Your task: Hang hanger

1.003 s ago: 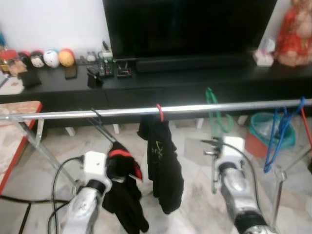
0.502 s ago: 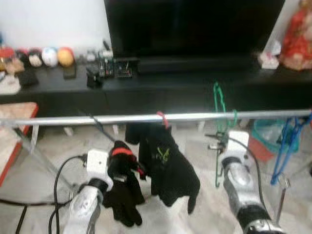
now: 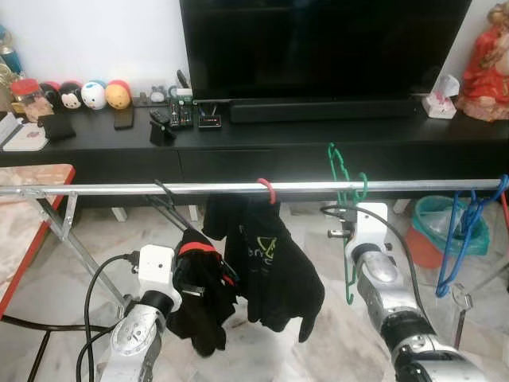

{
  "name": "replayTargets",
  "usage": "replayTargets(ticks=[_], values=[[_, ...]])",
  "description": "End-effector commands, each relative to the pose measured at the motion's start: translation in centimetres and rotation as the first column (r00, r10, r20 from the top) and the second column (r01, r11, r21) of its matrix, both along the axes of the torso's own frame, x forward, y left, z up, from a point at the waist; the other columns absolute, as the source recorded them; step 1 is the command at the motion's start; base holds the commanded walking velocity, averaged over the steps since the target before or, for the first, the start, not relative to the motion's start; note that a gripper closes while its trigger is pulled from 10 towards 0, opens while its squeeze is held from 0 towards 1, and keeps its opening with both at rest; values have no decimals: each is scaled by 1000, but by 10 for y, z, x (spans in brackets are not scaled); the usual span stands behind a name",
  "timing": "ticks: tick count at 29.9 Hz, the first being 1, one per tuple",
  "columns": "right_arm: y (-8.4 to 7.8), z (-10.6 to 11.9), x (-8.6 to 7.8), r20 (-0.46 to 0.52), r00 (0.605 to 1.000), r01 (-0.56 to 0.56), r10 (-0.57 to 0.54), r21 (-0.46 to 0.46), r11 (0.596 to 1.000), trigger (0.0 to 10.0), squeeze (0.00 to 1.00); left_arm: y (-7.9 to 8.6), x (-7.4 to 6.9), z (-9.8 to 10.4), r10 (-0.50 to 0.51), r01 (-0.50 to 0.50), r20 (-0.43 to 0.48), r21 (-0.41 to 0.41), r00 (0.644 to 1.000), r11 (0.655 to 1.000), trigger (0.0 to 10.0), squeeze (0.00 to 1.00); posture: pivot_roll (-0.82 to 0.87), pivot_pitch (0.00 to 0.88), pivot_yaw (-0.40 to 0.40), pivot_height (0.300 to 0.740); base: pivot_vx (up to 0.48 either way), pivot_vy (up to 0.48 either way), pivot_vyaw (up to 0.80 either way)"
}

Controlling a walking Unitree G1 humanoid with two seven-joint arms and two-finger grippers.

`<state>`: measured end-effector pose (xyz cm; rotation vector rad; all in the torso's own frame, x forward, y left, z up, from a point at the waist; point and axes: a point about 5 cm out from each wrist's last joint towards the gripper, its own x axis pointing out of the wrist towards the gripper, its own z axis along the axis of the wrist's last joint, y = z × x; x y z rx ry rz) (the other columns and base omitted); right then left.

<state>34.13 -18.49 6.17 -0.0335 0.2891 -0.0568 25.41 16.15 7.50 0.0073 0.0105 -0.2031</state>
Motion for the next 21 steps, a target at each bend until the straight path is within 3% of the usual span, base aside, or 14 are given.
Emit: replayTargets(ticks=[1, 9, 20, 21], values=[[1, 3, 4, -17, 1000, -6, 6, 4, 1000, 10000, 0, 1, 1, 4, -1, 1, 13, 6, 1000, 1000, 10000, 0, -44, 0, -2, 740, 0, 0, 0], [0, 0, 7, -104, 994, 27, -22, 50, 998, 10000, 0, 1, 0, 4, -6, 6, 6, 6, 1000, 1000, 10000, 0, -42, 0, 0, 740, 0, 0, 0], [2, -3, 5, -117, 993, 17, -9, 69, 997, 10000, 8, 1, 0, 3, -12, 12, 0, 8, 1000, 1000, 10000, 0, -39, 0, 5, 740, 0, 0, 0], [2, -3, 5, -107, 994, 16, -8, 73, 997, 10000, 82, 1, 0, 3, -13, 13, 0, 8, 1000, 1000, 10000, 0, -39, 0, 5, 740, 0, 0, 0]])
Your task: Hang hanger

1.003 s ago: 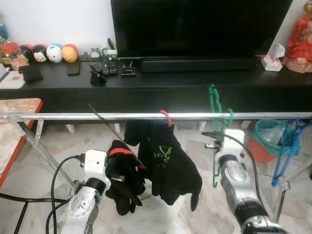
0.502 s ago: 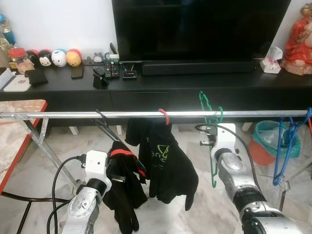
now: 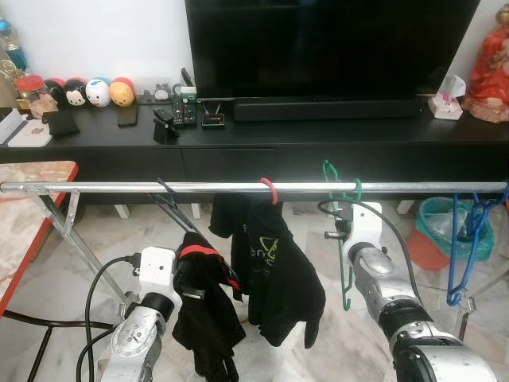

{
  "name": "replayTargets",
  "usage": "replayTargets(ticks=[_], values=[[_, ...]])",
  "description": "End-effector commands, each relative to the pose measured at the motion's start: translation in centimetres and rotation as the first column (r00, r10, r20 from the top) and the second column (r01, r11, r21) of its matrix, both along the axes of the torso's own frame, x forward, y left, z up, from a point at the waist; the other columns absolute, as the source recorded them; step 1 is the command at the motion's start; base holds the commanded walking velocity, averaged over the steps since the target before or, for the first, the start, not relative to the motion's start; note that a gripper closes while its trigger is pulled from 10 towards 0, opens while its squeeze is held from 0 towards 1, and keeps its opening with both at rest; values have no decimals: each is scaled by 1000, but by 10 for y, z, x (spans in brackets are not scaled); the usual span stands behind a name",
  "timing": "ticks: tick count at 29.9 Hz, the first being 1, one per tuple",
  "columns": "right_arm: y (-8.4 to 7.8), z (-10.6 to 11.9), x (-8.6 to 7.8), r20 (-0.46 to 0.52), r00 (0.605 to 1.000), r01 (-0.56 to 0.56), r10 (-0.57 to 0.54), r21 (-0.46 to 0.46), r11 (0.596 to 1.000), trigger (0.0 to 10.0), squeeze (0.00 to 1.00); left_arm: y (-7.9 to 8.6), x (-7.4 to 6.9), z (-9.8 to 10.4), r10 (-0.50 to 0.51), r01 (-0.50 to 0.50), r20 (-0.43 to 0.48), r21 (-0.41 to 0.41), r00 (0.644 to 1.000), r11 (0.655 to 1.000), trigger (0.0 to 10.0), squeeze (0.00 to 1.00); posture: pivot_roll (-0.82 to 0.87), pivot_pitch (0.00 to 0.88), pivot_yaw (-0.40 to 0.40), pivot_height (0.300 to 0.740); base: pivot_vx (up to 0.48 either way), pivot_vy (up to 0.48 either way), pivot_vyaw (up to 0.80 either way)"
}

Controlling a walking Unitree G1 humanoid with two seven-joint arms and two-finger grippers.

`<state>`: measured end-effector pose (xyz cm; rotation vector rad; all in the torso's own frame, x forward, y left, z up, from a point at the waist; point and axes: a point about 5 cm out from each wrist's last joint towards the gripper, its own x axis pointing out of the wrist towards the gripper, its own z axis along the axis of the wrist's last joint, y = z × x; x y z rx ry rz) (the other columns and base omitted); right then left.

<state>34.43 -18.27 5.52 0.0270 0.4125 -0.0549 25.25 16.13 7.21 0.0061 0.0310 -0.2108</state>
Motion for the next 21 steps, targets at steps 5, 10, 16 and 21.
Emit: replayTargets(ticks=[5, 10, 16, 21], values=[[3, 14, 6, 114, 993, -9, 10, -10, 1000, 10000, 996, 0, 2, 6, -6, 6, 22, 7, 1000, 1000, 10000, 0, -39, 0, 5, 740, 0, 0, 0], [4, 13, 4, 128, 992, -13, 14, -8, 1000, 10000, 1000, 0, 1, 6, -6, 6, 21, 5, 1000, 1000, 10000, 0, -39, 0, 3, 740, 0, 0, 0], [4, 6, -2, 117, 993, 0, -1, 5, 1000, 10000, 1000, 0, 1, 6, -10, 10, 20, 3, 1000, 1000, 10000, 0, -40, 0, 4, 740, 0, 0, 0], [3, 10, -4, 188, 982, 10, -9, -2, 1000, 10000, 1000, 0, 1, 6, -11, 11, 22, 3, 1000, 1000, 10000, 0, -40, 0, 2, 740, 0, 0, 0]])
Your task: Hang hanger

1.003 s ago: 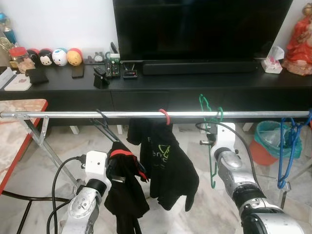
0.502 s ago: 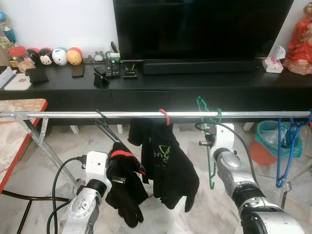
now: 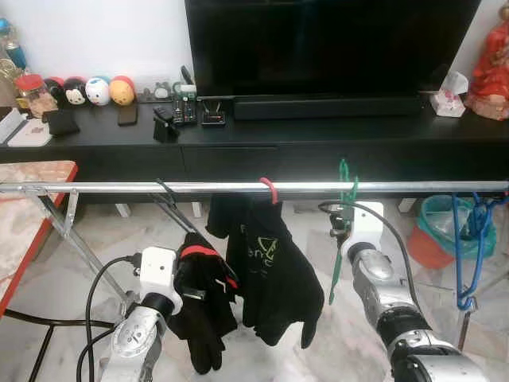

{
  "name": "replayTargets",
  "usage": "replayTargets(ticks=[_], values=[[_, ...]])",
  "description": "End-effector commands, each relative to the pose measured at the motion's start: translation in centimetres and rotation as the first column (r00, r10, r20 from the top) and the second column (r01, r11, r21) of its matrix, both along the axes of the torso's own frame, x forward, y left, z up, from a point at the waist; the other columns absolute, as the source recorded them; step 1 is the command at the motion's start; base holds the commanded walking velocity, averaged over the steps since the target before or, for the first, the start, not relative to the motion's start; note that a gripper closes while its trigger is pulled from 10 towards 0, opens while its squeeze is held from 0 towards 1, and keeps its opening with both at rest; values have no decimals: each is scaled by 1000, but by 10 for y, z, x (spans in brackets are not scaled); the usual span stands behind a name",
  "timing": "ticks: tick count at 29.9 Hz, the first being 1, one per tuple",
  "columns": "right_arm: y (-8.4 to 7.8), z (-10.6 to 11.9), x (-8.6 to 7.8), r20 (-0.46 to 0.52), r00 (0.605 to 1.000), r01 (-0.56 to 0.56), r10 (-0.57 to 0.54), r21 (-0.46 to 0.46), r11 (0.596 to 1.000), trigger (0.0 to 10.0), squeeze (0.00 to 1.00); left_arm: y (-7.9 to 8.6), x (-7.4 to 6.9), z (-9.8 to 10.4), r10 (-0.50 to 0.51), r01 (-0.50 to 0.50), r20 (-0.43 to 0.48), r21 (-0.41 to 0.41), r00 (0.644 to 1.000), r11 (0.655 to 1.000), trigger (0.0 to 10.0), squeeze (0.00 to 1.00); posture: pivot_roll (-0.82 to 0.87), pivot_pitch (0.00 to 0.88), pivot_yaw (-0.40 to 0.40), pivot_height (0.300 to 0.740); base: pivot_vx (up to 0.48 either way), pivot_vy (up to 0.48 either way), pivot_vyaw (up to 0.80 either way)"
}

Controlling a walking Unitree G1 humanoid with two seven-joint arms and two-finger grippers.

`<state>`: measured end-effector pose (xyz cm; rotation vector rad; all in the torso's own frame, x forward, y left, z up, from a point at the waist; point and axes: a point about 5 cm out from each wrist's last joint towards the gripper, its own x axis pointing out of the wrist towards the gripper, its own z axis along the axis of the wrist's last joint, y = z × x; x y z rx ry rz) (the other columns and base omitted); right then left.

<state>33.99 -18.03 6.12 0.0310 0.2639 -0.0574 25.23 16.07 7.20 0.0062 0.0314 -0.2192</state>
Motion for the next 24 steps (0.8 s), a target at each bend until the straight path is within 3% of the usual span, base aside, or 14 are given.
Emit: replayTargets(ticks=[1, 10, 16, 17, 18, 19, 24], values=[[0, 5, 0, 47, 999, 3, -2, -6, 1000, 10000, 1000, 0, 1, 6, -3, 3, 22, 3, 1000, 1000, 10000, 0, -40, 0, 2, 740, 0, 0, 0], [-1, 3, -21, 170, 985, 10, -6, -22, 1000, 10000, 1000, -1, 1, 6, -9, 9, 22, 4, 1000, 1000, 10000, 0, -42, 0, 1, 740, 0, 0, 0], [-1, 9, -43, 288, 957, -8, 30, -77, 997, 10000, 1000, -1, 1, 6, -7, 7, 25, 6, 1000, 1000, 10000, 0, -41, 0, -4, 740, 0, 0, 0], [-1, 11, -48, 308, 951, -12, 40, -92, 996, 10000, 122, 0, 0, 6, -6, 5, 26, 6, 1000, 1000, 10000, 0, -40, 0, -5, 740, 0, 0, 0], [-1, 12, -51, 319, 947, -15, 46, -100, 995, 10000, 122, 0, 0, 6, -5, 5, 27, 5, 1000, 1000, 10000, 0, -39, 0, -6, 740, 0, 0, 0], [-1, 14, -60, 343, 938, -15, 56, -122, 992, 10000, 0, 1, -1, 6, 3, -3, 33, 7, 999, 1000, 10000, 0, -35, 0, -7, 740, 0, 0, 0], [-4, 19, -82, 366, 930, 6, 40, -124, 992, 10000, 0, 8, -5, 10, 44, -44, 55, 1, 998, 999, 10000, 0, -47, 0, -6, 740, 0, 0, 0]])
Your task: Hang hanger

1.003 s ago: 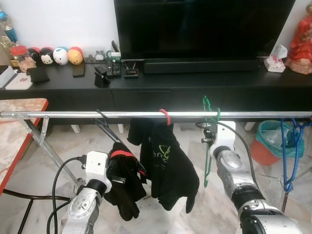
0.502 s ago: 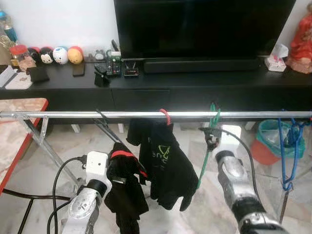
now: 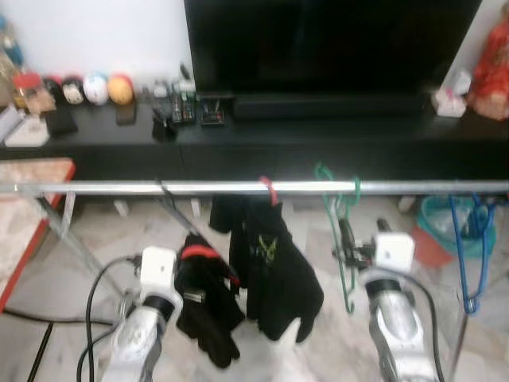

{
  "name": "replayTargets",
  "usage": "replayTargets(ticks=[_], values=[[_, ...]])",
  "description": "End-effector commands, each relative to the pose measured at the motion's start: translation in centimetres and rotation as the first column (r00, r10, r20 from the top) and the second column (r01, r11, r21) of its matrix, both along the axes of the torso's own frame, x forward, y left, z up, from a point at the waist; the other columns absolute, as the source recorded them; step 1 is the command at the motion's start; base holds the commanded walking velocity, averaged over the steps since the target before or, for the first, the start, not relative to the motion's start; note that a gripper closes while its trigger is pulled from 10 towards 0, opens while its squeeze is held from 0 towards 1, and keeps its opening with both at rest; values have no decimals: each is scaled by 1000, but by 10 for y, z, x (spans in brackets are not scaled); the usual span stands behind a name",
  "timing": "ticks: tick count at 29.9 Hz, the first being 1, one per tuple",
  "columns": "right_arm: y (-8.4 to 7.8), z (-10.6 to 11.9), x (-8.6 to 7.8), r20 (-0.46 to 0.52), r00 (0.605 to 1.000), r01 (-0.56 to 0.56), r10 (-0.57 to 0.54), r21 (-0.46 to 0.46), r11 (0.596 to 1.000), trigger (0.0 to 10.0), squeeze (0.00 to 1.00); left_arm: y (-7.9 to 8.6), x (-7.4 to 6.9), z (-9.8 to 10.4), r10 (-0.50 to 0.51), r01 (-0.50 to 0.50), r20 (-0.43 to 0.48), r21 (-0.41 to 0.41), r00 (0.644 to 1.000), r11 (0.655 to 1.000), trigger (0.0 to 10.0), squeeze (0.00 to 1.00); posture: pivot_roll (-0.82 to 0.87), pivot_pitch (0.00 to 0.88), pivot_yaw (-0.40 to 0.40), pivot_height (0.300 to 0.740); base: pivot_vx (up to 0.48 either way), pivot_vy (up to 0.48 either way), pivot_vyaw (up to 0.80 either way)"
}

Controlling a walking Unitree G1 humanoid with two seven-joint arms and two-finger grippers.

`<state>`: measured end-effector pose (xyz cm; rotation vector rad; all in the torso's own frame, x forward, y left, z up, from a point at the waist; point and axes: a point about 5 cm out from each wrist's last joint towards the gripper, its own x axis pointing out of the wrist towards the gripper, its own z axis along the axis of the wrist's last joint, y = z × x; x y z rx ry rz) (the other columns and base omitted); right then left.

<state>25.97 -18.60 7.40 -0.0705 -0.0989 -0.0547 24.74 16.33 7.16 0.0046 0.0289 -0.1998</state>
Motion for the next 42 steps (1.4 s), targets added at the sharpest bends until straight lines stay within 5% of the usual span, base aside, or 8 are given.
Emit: replayTargets(ticks=[1, 42], values=[[1, 6, -5, 10, 1000, -2, 2, -18, 1000, 10000, 0, 7, -1, 11, 32, -32, 57, 1, 998, 999, 10000, 0, -49, 0, -6, 740, 0, 0, 0], [6, 4, -6, -63, 998, 12, -12, -2, 1000, 10000, 0, 4, -14, 11, 60, -58, 52, -37, 997, 998, 10000, 0, -37, 0, -8, 740, -191, 0, 0]])
